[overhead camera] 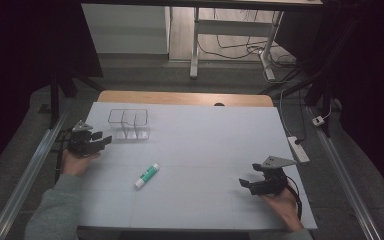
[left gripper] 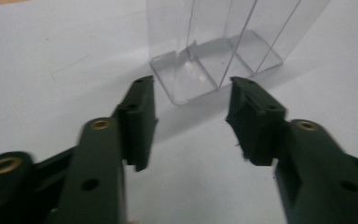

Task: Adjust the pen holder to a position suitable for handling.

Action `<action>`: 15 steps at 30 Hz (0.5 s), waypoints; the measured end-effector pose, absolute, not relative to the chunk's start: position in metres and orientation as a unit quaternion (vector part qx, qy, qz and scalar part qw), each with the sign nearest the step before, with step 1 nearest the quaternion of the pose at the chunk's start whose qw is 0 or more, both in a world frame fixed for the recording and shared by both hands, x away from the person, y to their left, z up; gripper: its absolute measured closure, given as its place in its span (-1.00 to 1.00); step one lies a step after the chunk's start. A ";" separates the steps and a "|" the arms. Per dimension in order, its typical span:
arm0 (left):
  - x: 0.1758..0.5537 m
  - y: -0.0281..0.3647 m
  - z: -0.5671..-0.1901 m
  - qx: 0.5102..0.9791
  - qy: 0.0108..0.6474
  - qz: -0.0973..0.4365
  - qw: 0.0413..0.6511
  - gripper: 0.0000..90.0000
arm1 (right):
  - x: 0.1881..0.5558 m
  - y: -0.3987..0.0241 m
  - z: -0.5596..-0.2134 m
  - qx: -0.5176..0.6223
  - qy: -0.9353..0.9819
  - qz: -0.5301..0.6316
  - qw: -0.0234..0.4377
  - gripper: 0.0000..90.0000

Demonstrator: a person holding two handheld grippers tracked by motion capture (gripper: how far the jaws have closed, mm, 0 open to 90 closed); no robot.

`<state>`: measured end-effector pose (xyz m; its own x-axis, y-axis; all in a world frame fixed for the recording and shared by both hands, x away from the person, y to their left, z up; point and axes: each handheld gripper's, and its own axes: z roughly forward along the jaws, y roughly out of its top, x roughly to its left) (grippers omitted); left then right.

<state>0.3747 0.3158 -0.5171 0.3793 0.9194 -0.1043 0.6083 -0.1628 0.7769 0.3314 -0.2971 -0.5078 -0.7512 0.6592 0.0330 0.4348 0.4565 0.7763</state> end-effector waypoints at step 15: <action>0.402 0.319 -0.519 0.735 0.526 0.214 0.369 0.97 | 0.332 -0.297 -0.509 0.326 0.843 0.404 0.139 -0.66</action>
<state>0.4018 0.3189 -0.5195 0.3545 0.9321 -0.0747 0.6162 -0.1728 0.7684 0.3320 -0.2969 -0.5087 -0.7489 0.6620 0.0301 0.4380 0.4604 0.7721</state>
